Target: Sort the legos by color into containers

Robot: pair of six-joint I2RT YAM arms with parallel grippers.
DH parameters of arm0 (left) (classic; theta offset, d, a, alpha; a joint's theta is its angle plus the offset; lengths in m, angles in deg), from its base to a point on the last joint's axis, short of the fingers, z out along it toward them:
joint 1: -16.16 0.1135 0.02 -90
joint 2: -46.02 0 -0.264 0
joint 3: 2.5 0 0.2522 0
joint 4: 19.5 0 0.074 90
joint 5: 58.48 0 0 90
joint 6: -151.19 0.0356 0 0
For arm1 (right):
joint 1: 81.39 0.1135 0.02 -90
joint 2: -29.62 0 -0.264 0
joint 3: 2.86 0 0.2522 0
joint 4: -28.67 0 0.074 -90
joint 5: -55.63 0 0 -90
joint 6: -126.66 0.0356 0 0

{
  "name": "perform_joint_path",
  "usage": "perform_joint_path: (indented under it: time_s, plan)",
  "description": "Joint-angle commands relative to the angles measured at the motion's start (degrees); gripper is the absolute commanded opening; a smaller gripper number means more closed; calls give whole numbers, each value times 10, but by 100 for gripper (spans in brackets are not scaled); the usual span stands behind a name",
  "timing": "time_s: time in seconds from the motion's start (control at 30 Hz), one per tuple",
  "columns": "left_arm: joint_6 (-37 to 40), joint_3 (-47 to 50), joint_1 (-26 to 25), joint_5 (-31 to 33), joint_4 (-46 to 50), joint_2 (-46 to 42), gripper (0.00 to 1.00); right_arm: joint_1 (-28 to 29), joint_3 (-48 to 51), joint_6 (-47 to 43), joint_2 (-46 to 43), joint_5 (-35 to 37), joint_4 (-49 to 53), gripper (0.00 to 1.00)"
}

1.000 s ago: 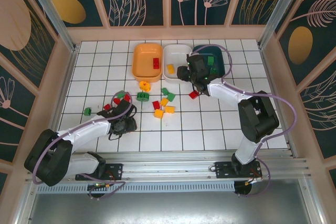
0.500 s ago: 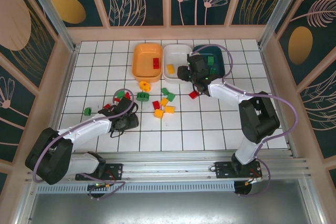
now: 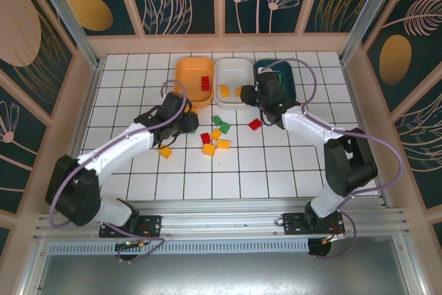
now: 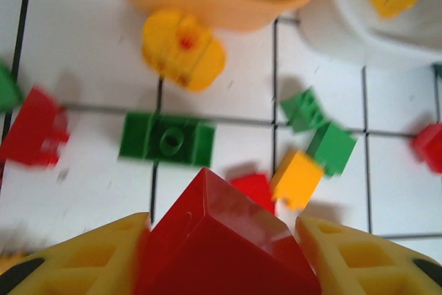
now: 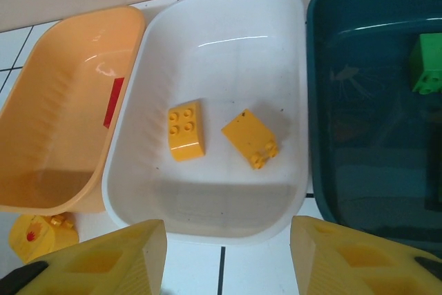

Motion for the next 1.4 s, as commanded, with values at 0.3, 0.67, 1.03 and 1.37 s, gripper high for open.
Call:
perform_joint_path:
  time_s: [0.3, 0.67, 1.03, 1.37]
  plan:
    - [75, -308, 111, -79, -46, 311, 33, -8, 85, 23, -61, -1, 8, 52]
    - [108, -525, 137, -109, 40, 478, 54, 38, 109, 19, -68, 0, 31, 57]
    - [102, -446, 137, -112, 8, 332, 91, 122, 23, -7, 17, 41, 43, 60]
    - [-24, 28, 139, -47, -191, -17, 99, 213, -99, -87, 136, -5, 26, 64]
